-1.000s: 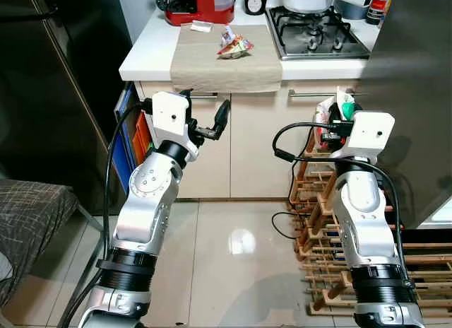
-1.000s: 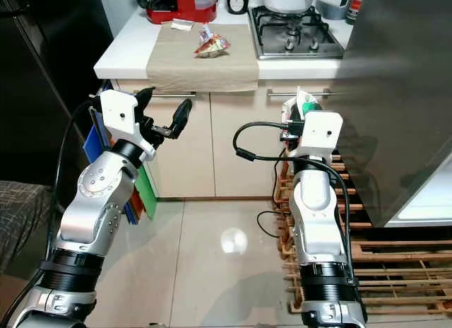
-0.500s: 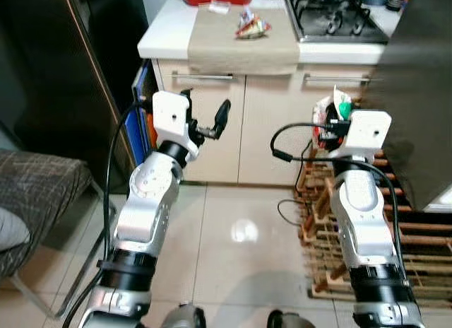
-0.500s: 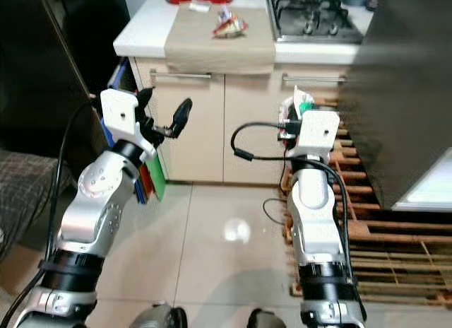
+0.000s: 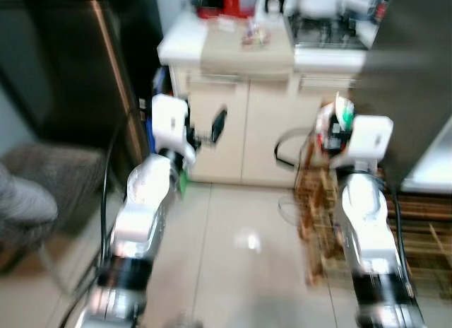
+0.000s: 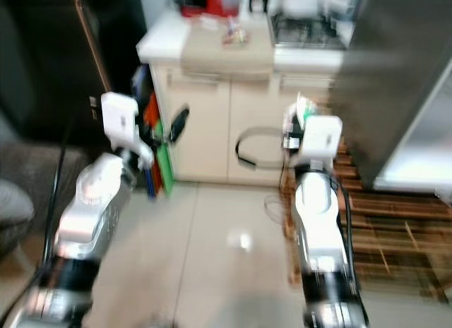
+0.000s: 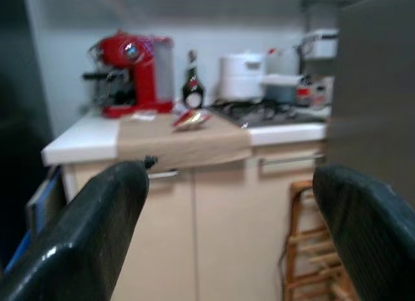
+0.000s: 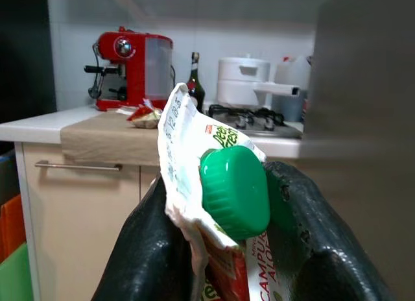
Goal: Restocking fridge
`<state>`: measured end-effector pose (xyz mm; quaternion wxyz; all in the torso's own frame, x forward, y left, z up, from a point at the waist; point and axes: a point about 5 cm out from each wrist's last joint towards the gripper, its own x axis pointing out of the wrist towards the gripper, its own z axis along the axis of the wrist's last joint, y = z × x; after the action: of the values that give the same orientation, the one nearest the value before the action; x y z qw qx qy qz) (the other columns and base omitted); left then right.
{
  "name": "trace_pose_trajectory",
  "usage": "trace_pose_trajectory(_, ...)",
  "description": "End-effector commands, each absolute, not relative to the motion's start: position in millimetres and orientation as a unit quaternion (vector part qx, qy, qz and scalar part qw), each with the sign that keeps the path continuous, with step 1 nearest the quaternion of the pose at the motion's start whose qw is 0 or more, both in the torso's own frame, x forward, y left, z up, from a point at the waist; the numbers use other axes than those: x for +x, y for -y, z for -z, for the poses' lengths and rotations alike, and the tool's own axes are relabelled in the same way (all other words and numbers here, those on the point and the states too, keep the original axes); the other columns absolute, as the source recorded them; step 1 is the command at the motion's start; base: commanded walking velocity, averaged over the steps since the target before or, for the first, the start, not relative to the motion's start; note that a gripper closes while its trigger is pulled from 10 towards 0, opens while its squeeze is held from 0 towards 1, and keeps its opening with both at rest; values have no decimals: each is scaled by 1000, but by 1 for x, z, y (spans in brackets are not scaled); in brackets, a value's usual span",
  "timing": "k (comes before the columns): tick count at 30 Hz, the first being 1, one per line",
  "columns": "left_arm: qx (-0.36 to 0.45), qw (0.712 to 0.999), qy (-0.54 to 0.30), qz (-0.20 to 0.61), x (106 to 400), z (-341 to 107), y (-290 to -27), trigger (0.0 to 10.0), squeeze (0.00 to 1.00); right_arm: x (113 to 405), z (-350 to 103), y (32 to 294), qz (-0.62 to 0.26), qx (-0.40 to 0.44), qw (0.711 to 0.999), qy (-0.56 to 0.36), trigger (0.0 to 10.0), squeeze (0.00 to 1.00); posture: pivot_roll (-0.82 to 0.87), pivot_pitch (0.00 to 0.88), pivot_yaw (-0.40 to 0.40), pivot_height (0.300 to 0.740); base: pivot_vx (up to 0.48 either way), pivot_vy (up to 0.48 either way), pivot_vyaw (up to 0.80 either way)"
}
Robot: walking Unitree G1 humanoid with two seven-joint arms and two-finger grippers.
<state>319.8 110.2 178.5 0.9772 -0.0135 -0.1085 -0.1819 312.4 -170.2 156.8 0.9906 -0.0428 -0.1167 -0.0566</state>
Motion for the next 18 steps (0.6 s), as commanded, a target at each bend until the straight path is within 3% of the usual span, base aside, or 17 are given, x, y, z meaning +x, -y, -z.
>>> trace_pose_trajectory(1, -5, 975, 113, 192, 322, -183, -106, 10000, 0, 312, -161, 172, 62, -41, 990, 121, 10000, 86, -51, 0, 57, 740, 247, -409, 0)
trace_pose_trajectory(18, 5, 973, 119, 197, 322, -183, -105, 10000, 0, 313, -156, 176, 68, -44, 991, 110, 10000, 82, -48, 0, 59, 740, 246, -409, 0)
